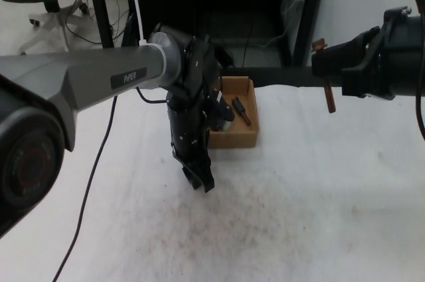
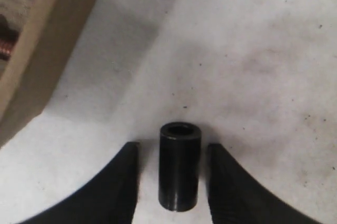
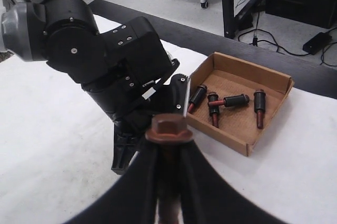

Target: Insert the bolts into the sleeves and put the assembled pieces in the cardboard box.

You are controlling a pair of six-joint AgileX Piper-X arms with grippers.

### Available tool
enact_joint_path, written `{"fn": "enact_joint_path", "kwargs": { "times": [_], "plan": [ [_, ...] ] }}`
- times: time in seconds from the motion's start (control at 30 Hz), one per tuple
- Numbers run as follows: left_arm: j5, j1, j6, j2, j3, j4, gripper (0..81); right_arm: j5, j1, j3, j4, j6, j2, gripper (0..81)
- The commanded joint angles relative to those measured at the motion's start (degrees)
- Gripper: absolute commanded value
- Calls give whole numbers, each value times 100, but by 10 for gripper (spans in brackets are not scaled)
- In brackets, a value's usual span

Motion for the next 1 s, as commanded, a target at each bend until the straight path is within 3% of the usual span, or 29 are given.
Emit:
{"fn": "enact_joint_path", "kwargs": {
  "times": [0.0,0.13,0.2,0.27,0.3,0.47,0.6,0.7,0.77,0.97],
  "plan": [
    [-52,2,-49,44,-5,-56,386,-99,-26,-24,-114,6,-55,8],
    [-73,2,-49,44,-5,-41,363,-99,-26,-24,-114,6,-55,8],
    [-143,2,-49,44,-5,-14,235,-99,-26,-24,-114,6,-55,8],
    [-177,2,-49,44,-5,43,41,-99,-26,-24,-114,6,-55,8],
    [-177,2,-17,44,-5,60,2,-99,-26,-24,-114,6,-55,8],
    [-177,2,-91,44,-25,144,4,-73,-26,-24,-114,6,-55,8],
    [-61,-25,-1048,-97,-262,215,4,-74,-26,-24,-153,6,-55,8],
    [917,-78,-1701,-413,-673,-104,4,132,-26,-24,-336,15,-55,8],
    [1223,-89,-2103,-716,-897,-553,4,271,-83,-24,-577,63,-55,8],
    [969,99,-2125,-1785,-1111,-1667,4,-357,-413,-24,-2115,1529,-128,8]
  ]
}}
